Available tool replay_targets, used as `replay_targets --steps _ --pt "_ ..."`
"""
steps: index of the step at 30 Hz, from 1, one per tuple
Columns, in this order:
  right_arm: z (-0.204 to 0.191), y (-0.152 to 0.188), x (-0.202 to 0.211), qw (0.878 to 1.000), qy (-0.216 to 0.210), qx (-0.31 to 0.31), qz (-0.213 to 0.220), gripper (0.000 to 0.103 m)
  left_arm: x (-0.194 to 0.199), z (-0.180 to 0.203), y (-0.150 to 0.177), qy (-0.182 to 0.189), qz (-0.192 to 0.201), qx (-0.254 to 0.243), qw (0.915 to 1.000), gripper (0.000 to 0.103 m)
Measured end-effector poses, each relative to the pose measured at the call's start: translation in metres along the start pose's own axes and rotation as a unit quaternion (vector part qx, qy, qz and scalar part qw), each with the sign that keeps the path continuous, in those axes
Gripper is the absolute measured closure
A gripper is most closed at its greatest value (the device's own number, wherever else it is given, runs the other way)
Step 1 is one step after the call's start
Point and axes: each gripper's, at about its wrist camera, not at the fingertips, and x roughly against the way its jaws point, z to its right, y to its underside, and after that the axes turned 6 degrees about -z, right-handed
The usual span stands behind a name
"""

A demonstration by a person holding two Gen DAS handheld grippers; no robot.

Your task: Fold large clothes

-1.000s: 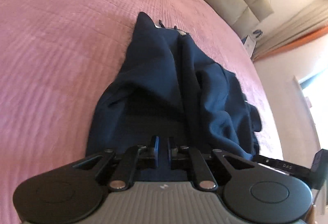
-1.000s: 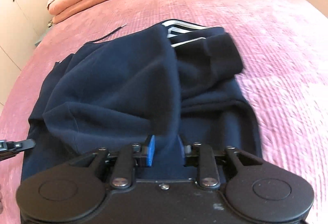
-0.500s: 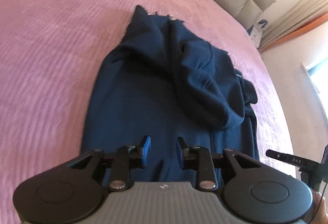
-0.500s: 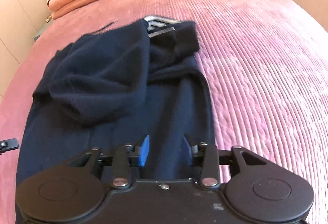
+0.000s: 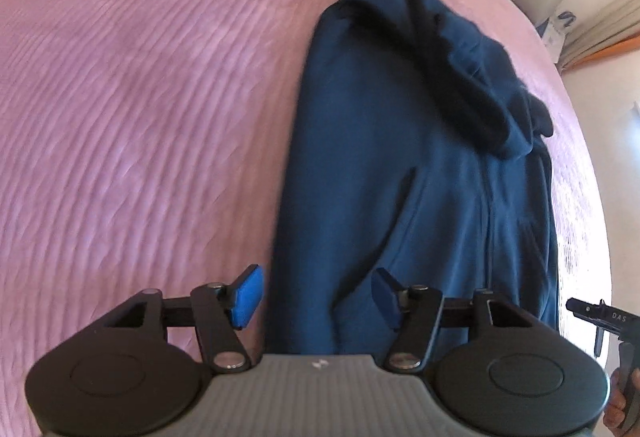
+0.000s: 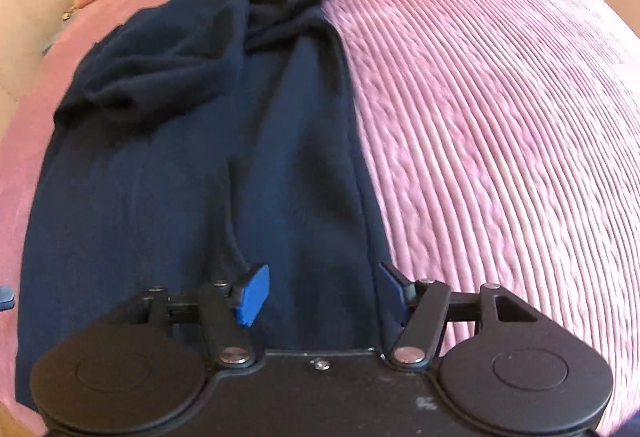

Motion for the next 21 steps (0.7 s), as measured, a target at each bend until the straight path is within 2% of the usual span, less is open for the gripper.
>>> replay_targets --steps 3,8,11,14,16,18,19,20,21 --pt "0.007 0.017 0.003 1.000 0.018 -0.006 -0.011 0.029 0.001 -0.017 0.017 0.014 -0.019 0.011 0.9997 0.039" --pt "0.029 0.044 -0.003 0.998 0.017 -0.045 -0.039 0.028 -0.011 -0.035 0.038 0.048 -0.053 0.032 0.9970 0.036" --pt "0.038 0.056 -0.007 0.997 0.024 -0.052 -0.050 0.028 -0.013 -0.041 0.046 0.070 -0.046 0.046 0.9954 0.031" --pt "0.045 0.065 -0.011 0.997 0.015 -0.055 -0.053 0.027 -0.015 -0.046 0.051 0.099 -0.052 0.065 0.9916 0.025" --pt "0.049 0.071 -0.019 0.995 -0.015 -0.065 -0.075 0.024 -0.019 -0.047 0.055 0.116 -0.065 0.068 0.9887 0.024" --pt "0.047 0.076 -0.019 0.996 -0.018 -0.056 -0.074 0.023 -0.020 -0.047 0.059 0.121 -0.066 0.066 0.9882 0.025" --pt "0.043 0.077 -0.018 0.996 -0.021 -0.042 -0.073 0.023 -0.021 -0.047 0.060 0.124 -0.065 0.069 0.9877 0.028" --pt "0.040 0.078 -0.017 0.996 -0.029 -0.031 -0.073 0.034 -0.022 -0.047 0.062 0.126 -0.064 0.073 0.9872 0.041" --pt "0.035 0.079 -0.016 0.996 -0.035 -0.022 -0.074 0.051 -0.025 -0.045 0.064 0.128 -0.068 0.074 0.9867 0.054"
